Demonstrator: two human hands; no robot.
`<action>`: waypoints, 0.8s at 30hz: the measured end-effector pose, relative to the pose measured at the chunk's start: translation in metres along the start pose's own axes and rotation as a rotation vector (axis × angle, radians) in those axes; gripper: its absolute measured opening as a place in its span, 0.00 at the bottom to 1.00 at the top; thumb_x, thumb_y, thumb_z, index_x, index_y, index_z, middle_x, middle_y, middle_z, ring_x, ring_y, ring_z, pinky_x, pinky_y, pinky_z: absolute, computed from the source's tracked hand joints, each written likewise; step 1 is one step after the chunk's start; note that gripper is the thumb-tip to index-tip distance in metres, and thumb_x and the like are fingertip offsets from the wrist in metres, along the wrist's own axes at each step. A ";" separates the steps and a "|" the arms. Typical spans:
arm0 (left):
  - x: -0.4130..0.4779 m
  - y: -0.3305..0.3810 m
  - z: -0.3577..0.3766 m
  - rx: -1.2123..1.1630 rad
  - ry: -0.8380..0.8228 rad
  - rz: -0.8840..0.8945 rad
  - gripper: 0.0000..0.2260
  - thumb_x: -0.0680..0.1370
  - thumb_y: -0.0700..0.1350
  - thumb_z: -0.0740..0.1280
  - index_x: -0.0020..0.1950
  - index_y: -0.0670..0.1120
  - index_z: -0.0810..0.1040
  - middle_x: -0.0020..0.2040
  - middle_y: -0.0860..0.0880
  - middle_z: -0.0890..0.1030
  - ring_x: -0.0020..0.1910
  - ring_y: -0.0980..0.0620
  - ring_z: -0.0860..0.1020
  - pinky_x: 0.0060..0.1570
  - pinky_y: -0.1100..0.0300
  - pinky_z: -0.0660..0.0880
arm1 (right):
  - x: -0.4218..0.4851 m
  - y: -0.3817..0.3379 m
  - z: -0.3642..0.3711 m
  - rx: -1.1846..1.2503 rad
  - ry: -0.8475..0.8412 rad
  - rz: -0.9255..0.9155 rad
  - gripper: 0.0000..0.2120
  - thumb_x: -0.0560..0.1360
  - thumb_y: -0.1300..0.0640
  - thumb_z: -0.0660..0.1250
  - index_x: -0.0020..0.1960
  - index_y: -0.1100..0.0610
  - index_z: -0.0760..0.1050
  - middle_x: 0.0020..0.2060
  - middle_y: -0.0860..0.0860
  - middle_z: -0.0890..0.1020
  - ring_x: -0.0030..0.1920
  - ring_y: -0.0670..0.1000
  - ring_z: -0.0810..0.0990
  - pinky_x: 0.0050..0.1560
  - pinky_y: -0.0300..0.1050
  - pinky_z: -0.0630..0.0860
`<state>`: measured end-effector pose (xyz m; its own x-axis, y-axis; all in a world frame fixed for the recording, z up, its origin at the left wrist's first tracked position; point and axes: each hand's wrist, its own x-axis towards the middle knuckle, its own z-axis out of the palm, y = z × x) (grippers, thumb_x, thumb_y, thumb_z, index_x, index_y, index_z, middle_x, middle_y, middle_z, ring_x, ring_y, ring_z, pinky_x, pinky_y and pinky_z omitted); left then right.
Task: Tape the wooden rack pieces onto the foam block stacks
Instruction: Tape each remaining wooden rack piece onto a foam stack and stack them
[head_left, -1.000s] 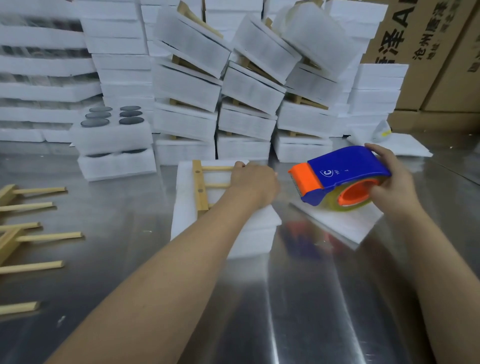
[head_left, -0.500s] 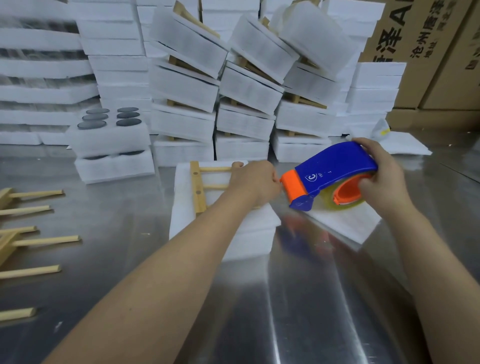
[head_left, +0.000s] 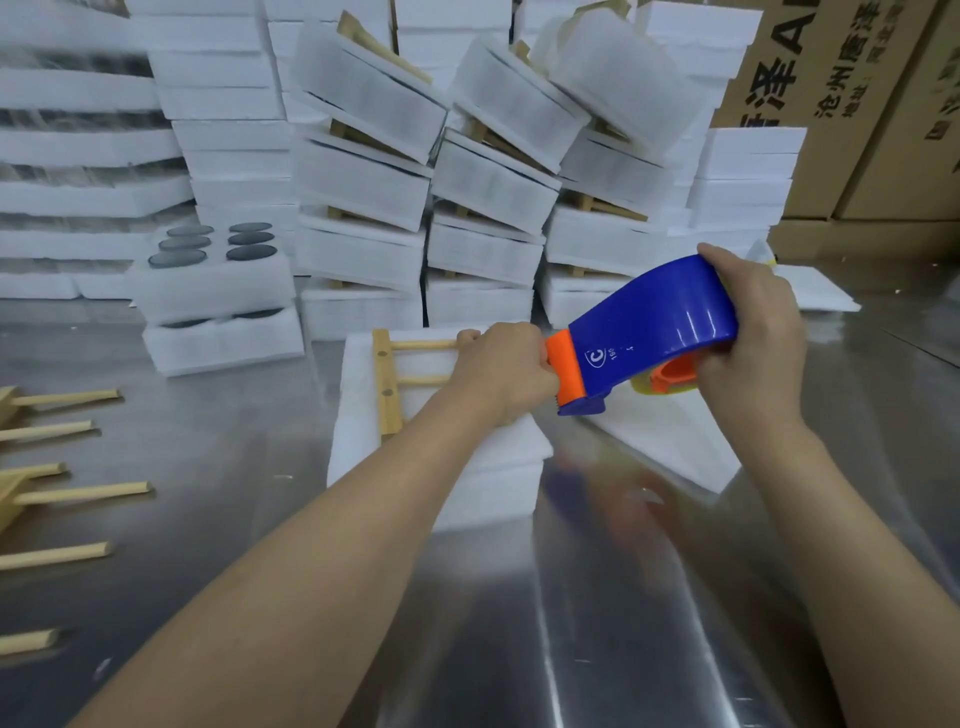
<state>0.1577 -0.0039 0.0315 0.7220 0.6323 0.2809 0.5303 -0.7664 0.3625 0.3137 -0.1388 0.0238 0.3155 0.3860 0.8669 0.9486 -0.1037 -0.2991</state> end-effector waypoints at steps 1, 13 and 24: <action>0.000 0.000 0.000 -0.011 0.009 0.002 0.04 0.73 0.39 0.60 0.39 0.47 0.72 0.39 0.46 0.80 0.42 0.44 0.75 0.53 0.54 0.63 | 0.000 0.000 -0.001 0.009 0.005 -0.015 0.34 0.64 0.74 0.72 0.68 0.61 0.70 0.59 0.59 0.77 0.58 0.61 0.74 0.53 0.52 0.72; 0.001 -0.003 0.001 -0.089 0.047 -0.017 0.08 0.73 0.41 0.64 0.35 0.49 0.68 0.40 0.49 0.80 0.43 0.47 0.76 0.48 0.57 0.65 | -0.004 0.002 0.003 0.008 0.085 -0.091 0.27 0.68 0.63 0.69 0.66 0.65 0.71 0.57 0.62 0.78 0.56 0.62 0.75 0.51 0.48 0.70; -0.005 -0.003 -0.005 -0.309 0.071 -0.040 0.07 0.73 0.45 0.67 0.36 0.51 0.71 0.35 0.56 0.76 0.44 0.50 0.77 0.54 0.52 0.73 | -0.007 0.010 0.004 -0.011 0.205 -0.219 0.26 0.70 0.68 0.71 0.65 0.65 0.68 0.56 0.65 0.77 0.57 0.60 0.73 0.55 0.49 0.72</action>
<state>0.1502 -0.0038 0.0336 0.6644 0.6762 0.3184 0.3895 -0.6769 0.6246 0.3207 -0.1391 0.0137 0.1012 0.2071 0.9731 0.9945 -0.0485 -0.0931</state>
